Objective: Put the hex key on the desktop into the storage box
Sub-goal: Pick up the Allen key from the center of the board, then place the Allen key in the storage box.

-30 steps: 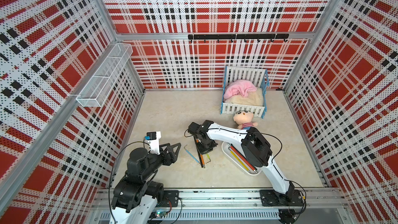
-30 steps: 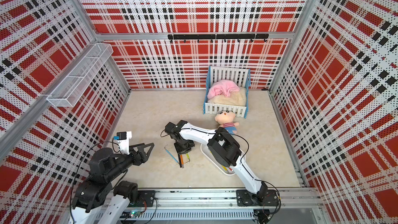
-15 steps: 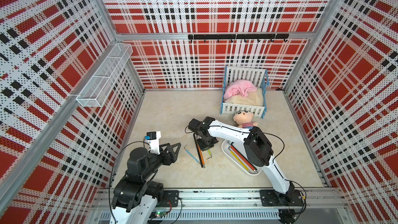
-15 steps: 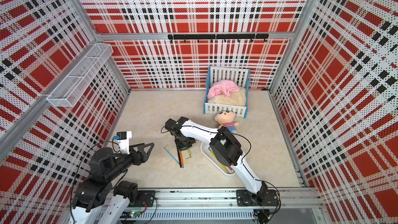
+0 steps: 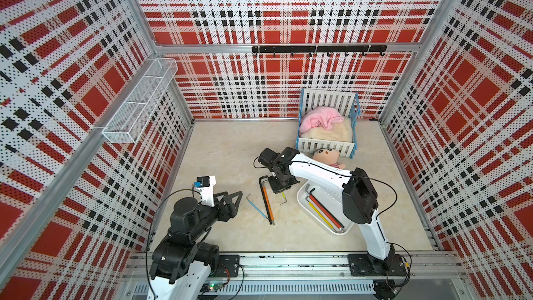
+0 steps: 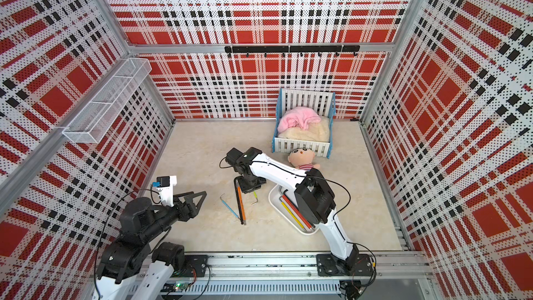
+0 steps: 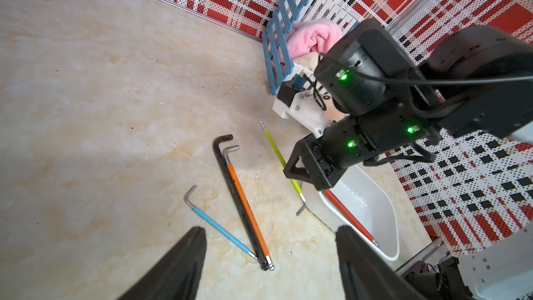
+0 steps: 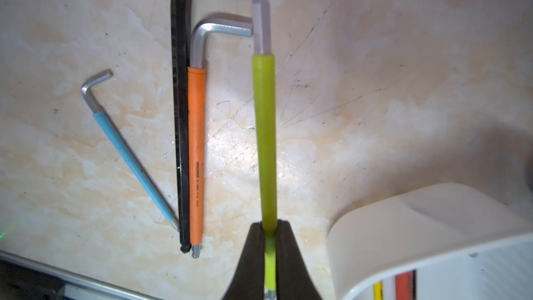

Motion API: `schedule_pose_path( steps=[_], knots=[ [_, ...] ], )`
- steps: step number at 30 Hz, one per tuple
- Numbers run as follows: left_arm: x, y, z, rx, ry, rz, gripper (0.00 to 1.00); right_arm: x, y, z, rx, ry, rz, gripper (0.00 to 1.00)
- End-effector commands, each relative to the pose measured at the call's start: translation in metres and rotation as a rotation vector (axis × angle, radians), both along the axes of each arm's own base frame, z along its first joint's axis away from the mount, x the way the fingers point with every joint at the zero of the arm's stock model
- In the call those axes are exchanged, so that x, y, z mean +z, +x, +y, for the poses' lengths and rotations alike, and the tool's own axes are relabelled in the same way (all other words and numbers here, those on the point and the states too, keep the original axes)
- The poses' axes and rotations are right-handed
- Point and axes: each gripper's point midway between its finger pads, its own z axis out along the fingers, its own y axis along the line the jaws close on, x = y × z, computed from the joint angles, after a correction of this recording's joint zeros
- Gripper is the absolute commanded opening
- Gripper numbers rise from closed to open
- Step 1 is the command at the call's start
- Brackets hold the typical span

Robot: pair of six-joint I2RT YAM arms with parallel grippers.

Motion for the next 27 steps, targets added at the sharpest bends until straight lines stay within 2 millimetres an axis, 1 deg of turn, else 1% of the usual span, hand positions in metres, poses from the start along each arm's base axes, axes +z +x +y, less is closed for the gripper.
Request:
schedule_pose_path(
  steps=[1,6,9,13,17,19,23,27],
  knots=[
    [-0.002,0.001,-0.002,-0.016,0.012,-0.007,0.76,0.032,0.004,-0.014,0.026,0.046,-0.064,0.00],
    [-0.002,0.001,-0.002,-0.019,0.011,-0.006,0.76,0.049,0.006,-0.045,0.044,0.081,-0.110,0.00],
    [-0.002,0.001,-0.002,-0.018,0.011,-0.005,0.76,0.051,0.001,-0.065,0.068,0.096,-0.119,0.00],
    [-0.002,0.001,-0.002,-0.017,0.012,-0.004,0.76,0.042,-0.008,-0.100,0.085,0.064,-0.112,0.00],
    [-0.002,0.001,-0.001,-0.016,0.012,-0.005,0.76,0.036,-0.015,-0.125,0.095,0.058,-0.110,0.00],
    [-0.003,0.002,-0.001,-0.015,0.013,-0.002,0.76,0.029,-0.019,-0.137,0.101,0.039,-0.099,0.00],
    [-0.003,0.002,-0.002,-0.017,0.013,-0.001,0.76,0.017,-0.025,-0.151,0.132,0.009,-0.094,0.00],
    [-0.003,0.002,-0.002,-0.017,0.013,-0.001,0.76,0.006,-0.024,-0.165,0.118,-0.032,-0.080,0.00]
  ],
)
